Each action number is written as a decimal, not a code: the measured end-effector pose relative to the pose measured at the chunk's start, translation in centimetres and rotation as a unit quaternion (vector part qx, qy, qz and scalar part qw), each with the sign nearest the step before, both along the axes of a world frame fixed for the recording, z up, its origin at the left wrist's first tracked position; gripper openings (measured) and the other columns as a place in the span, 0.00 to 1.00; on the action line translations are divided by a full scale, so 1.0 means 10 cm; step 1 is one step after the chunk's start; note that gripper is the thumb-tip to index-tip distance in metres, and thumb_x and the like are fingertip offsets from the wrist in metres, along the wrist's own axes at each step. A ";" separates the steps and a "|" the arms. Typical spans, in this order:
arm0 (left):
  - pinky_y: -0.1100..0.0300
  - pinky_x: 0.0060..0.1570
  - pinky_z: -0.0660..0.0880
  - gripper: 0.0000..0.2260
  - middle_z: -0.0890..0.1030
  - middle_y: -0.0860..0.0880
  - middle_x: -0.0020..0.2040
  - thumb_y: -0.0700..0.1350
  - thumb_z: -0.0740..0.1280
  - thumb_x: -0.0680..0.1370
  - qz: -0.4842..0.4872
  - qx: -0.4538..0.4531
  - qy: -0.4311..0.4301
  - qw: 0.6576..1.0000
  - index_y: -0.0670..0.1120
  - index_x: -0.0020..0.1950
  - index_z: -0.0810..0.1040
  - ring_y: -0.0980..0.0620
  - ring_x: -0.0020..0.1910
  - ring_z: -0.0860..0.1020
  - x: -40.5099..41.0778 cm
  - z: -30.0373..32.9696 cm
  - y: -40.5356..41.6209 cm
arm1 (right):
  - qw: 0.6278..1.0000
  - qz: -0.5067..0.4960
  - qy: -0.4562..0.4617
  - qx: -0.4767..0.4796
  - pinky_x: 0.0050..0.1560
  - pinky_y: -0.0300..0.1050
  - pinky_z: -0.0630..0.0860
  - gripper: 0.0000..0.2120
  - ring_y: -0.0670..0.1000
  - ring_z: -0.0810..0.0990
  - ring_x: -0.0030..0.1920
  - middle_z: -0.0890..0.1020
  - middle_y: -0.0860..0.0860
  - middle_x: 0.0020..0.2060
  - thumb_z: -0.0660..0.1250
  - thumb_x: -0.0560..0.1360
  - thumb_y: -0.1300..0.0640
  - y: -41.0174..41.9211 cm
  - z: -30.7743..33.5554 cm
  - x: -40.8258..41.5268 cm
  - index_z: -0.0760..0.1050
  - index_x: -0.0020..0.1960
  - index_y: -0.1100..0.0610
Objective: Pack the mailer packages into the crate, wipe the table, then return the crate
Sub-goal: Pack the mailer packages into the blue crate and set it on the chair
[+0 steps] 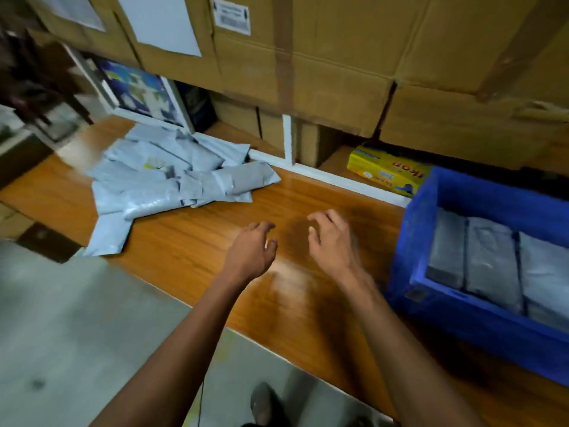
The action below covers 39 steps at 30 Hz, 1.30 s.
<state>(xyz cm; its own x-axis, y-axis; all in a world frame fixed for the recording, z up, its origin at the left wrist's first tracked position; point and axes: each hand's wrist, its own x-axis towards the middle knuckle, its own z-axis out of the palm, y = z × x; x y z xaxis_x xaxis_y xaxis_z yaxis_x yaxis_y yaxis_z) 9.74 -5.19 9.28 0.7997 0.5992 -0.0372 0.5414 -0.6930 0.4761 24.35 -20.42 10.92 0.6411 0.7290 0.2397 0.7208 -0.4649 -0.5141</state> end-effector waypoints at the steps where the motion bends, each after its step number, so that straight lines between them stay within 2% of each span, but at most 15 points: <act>1: 0.46 0.63 0.76 0.19 0.79 0.42 0.67 0.50 0.64 0.85 0.009 -0.001 0.012 1.000 0.46 0.74 0.75 0.40 0.66 0.77 -0.07 -0.03 0.18 | 1.000 0.010 0.006 -0.014 0.56 0.55 0.79 0.12 0.57 0.79 0.56 0.78 0.52 0.55 0.68 0.79 0.56 0.17 -0.04 -0.05 0.80 0.62 0.52; 4: 0.44 0.65 0.76 0.20 0.78 0.42 0.69 0.51 0.64 0.84 0.038 -0.002 0.039 0.999 0.46 0.75 0.74 0.38 0.67 0.76 -0.21 -0.07 0.68 | 0.998 0.032 0.032 -0.052 0.59 0.55 0.79 0.14 0.56 0.79 0.59 0.78 0.52 0.59 0.67 0.81 0.53 0.68 -0.11 -0.16 0.78 0.66 0.51; 9: 0.42 0.66 0.73 0.21 0.74 0.38 0.70 0.49 0.63 0.84 0.073 0.016 0.076 0.994 0.43 0.76 0.71 0.36 0.69 0.72 -0.19 -0.13 1.35 | 0.990 0.063 0.085 -0.095 0.67 0.55 0.75 0.21 0.57 0.74 0.69 0.74 0.53 0.70 0.64 0.84 0.50 1.48 -0.20 -0.15 0.71 0.76 0.51; 14: 0.38 0.69 0.71 0.27 0.66 0.39 0.80 0.49 0.64 0.82 0.080 0.069 0.117 0.987 0.44 0.81 0.65 0.36 0.79 0.63 -0.04 -0.30 1.89 | 0.981 0.105 0.113 -0.121 0.74 0.60 0.70 0.25 0.60 0.66 0.77 0.66 0.54 0.78 0.59 0.86 0.48 2.30 -0.50 -0.01 0.64 0.81 0.53; 16: 0.37 0.74 0.67 0.32 0.62 0.40 0.83 0.51 0.65 0.81 0.073 0.091 0.144 0.983 0.44 0.83 0.61 0.37 0.82 0.59 0.03 -0.42 2.13 | 0.981 0.114 0.102 -0.120 0.76 0.62 0.66 0.26 0.63 0.64 0.78 0.63 0.56 0.80 0.58 0.87 0.48 2.61 -0.68 0.09 0.61 0.83 0.54; 18: 0.35 0.79 0.60 0.36 0.57 0.41 0.85 0.53 0.65 0.81 0.065 0.106 0.167 0.978 0.46 0.86 0.56 0.37 0.84 0.54 0.11 -0.55 2.35 | 0.980 0.130 0.071 -0.133 0.79 0.63 0.58 0.28 0.63 0.60 0.81 0.59 0.57 0.83 0.56 0.87 0.47 2.90 -0.85 0.21 0.58 0.84 0.55; 22: 0.32 0.81 0.49 0.41 0.52 0.44 0.87 0.59 0.65 0.81 0.041 0.113 0.192 0.974 0.48 0.87 0.50 0.39 0.85 0.48 0.22 -0.79 2.67 | 0.969 0.147 0.062 -0.190 0.80 0.68 0.53 0.32 0.65 0.53 0.83 0.54 0.50 0.85 0.44 0.84 0.36 3.28 -1.16 0.43 0.51 0.86 0.46; 23: 0.32 0.80 0.48 0.40 0.53 0.44 0.87 0.61 0.63 0.81 0.038 0.120 0.194 0.973 0.48 0.87 0.51 0.40 0.85 0.50 0.23 -0.84 2.69 | 0.969 0.146 0.054 -0.194 0.80 0.69 0.54 0.34 0.65 0.54 0.82 0.56 0.50 0.85 0.42 0.83 0.34 3.31 -1.22 0.47 0.53 0.85 0.45; 25: 0.31 0.79 0.50 0.39 0.61 0.44 0.84 0.65 0.59 0.79 0.051 0.140 0.184 0.972 0.48 0.86 0.56 0.40 0.83 0.58 0.21 -0.91 2.63 | 0.975 0.132 0.015 -0.177 0.76 0.66 0.61 0.33 0.62 0.62 0.78 0.68 0.52 0.79 0.43 0.83 0.35 3.24 -1.27 0.50 0.63 0.82 0.47; 28: 0.33 0.75 0.59 0.38 0.73 0.44 0.74 0.69 0.57 0.77 0.079 0.177 0.163 0.968 0.48 0.82 0.65 0.39 0.73 0.70 0.18 -0.93 2.36 | 0.992 0.098 -0.047 -0.065 0.63 0.59 0.71 0.24 0.59 0.72 0.64 0.79 0.55 0.60 0.53 0.85 0.40 2.97 -1.30 0.51 0.80 0.64 0.54; 31: 0.36 0.68 0.64 0.37 0.76 0.43 0.65 0.73 0.52 0.79 0.114 0.193 0.157 0.962 0.49 0.76 0.71 0.39 0.65 0.73 0.19 -0.88 2.06 | 0.996 0.085 -0.029 0.002 0.53 0.57 0.75 0.23 0.54 0.74 0.52 0.80 0.54 0.45 0.57 0.86 0.45 2.71 -1.38 0.59 0.82 0.47 0.58; 33: 0.38 0.66 0.65 0.37 0.77 0.43 0.62 0.74 0.49 0.80 0.126 0.191 0.152 0.961 0.48 0.75 0.72 0.41 0.63 0.73 0.22 -0.85 1.95 | 0.995 0.086 -0.046 0.003 0.49 0.59 0.76 0.20 0.54 0.74 0.48 0.79 0.54 0.44 0.60 0.85 0.46 2.59 -1.43 0.68 0.83 0.46 0.58; 35: 0.39 0.66 0.66 0.37 0.75 0.43 0.64 0.73 0.50 0.80 0.113 0.188 0.139 0.966 0.48 0.76 0.70 0.41 0.63 0.72 0.28 -0.85 1.95 | 0.995 0.072 -0.061 -0.023 0.51 0.60 0.77 0.16 0.55 0.75 0.54 0.79 0.55 0.52 0.65 0.82 0.44 2.53 -1.44 0.75 0.82 0.56 0.55; 37: 0.38 0.68 0.67 0.39 0.71 0.42 0.72 0.73 0.54 0.79 0.079 0.169 0.135 0.973 0.50 0.82 0.64 0.39 0.69 0.69 0.34 -0.89 1.97 | 0.993 0.035 -0.054 -0.101 0.64 0.61 0.75 0.27 0.59 0.71 0.68 0.74 0.57 0.68 0.68 0.78 0.37 2.53 -1.45 0.78 0.75 0.71 0.51; 39: 0.36 0.70 0.66 0.40 0.64 0.40 0.80 0.73 0.57 0.78 0.034 0.156 0.155 0.975 0.53 0.85 0.58 0.36 0.74 0.65 0.40 -0.95 1.96 | 0.979 0.008 -0.035 -0.199 0.75 0.64 0.64 0.39 0.64 0.60 0.79 0.62 0.58 0.80 0.67 0.76 0.34 2.52 -1.46 0.79 0.62 0.81 0.48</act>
